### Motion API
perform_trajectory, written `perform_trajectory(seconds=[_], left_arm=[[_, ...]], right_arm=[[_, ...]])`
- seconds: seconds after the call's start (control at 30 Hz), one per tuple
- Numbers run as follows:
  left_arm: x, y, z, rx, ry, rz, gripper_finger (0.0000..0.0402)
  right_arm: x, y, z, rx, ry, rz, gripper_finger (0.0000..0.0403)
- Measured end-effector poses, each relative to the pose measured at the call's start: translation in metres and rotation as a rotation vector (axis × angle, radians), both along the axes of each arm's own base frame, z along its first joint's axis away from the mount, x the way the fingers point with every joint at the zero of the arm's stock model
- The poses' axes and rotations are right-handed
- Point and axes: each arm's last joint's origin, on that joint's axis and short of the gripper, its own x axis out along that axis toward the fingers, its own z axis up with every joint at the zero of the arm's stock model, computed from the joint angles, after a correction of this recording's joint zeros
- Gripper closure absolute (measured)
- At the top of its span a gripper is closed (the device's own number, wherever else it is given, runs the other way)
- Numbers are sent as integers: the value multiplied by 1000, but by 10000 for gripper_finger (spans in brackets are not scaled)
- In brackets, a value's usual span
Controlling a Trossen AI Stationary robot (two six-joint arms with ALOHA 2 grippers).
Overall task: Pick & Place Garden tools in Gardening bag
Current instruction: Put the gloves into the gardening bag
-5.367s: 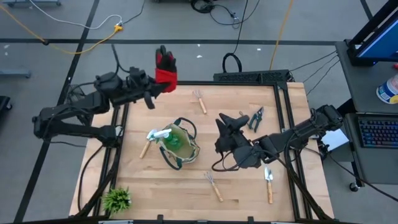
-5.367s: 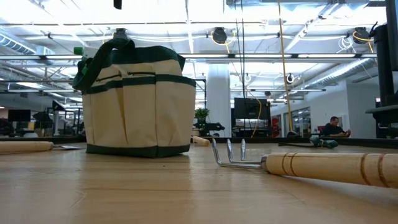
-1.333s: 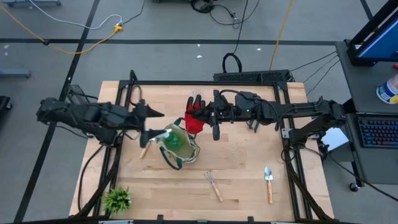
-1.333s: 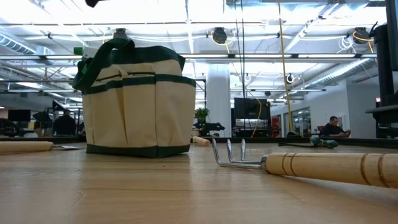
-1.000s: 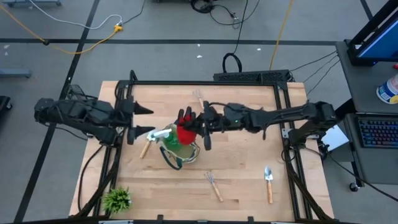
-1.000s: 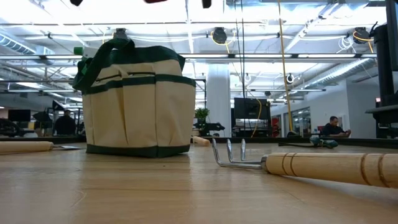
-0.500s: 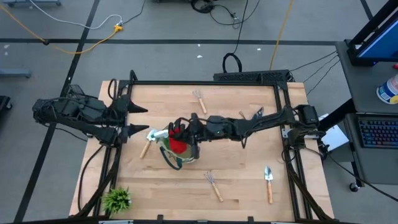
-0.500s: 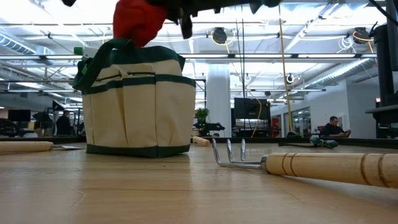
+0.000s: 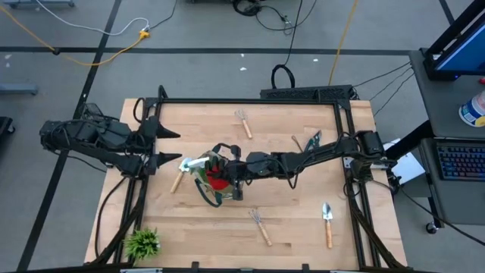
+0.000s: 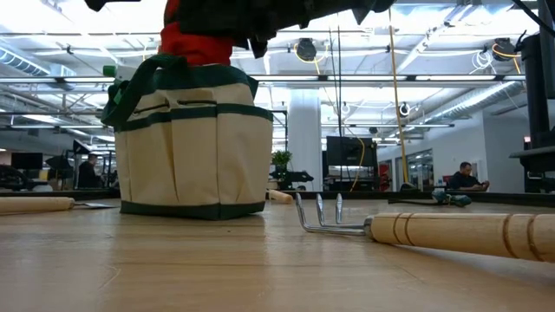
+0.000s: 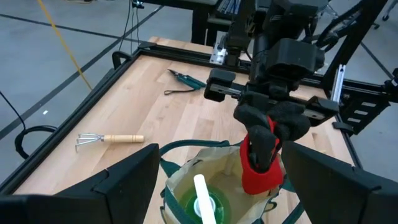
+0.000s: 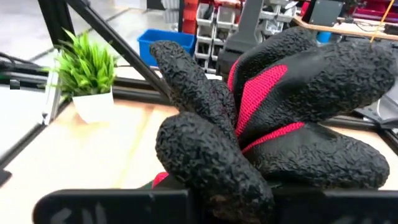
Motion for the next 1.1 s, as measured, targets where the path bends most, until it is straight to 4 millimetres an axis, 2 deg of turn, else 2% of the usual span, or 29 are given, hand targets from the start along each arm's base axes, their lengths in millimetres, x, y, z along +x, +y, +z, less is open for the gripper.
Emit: perform_trajectory(seconds=[0.3,0.8,1.1], left_arm=[[0,0,0,0,0,0,55],[0,0,0,25,3,-10,55],[0,0,0,32,4,-13,55]], right_arm=[[-1,2,-2,-53,16,4,353],[-1,0,-3,-84,31,-41,252],[-1,4,-3,-89,30,-29,215]])
